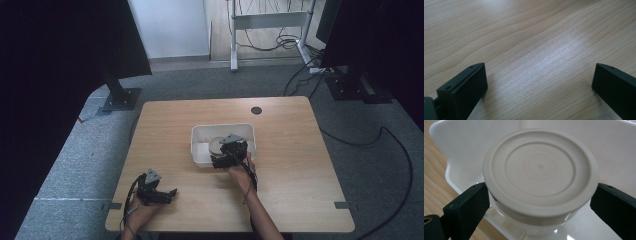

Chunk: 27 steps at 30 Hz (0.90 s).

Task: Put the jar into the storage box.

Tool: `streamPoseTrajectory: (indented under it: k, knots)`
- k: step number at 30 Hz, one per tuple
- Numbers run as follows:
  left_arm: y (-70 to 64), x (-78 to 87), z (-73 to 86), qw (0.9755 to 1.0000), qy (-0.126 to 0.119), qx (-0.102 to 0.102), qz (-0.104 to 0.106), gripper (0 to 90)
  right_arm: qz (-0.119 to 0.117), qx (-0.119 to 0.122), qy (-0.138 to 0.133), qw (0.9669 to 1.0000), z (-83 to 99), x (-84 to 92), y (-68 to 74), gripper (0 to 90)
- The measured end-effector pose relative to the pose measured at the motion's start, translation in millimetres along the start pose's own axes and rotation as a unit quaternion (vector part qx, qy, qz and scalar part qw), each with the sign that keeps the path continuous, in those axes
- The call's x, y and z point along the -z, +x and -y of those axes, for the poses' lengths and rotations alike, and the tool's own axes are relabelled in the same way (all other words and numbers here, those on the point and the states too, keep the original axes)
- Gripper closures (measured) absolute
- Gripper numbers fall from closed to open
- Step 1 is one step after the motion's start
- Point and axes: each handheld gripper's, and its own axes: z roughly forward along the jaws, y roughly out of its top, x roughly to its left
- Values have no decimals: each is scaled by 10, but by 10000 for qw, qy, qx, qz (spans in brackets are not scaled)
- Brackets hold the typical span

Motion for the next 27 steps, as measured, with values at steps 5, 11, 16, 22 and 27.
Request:
streamPoseTrajectory:
  k: [5,11,16,22,27]
  knots:
    - [0,0,0,10000,-1,1,-1,0,-8,33,-8,10000,19,46,-14,25]
    - [0,0,0,10000,-2,0,-1,0,2,47,-37,10000,9,114,-24,27]
    - [0,0,0,10000,-1,-1,-2,0,1,117,-18,9999,17,154,-22,28]
    - [1,0,0,10000,0,-8,-3,0,-1,155,4,9999,56,206,-38,28]
    - [1,0,0,10000,0,-8,-3,0,-3,177,-17,9998,78,281,-41,28]
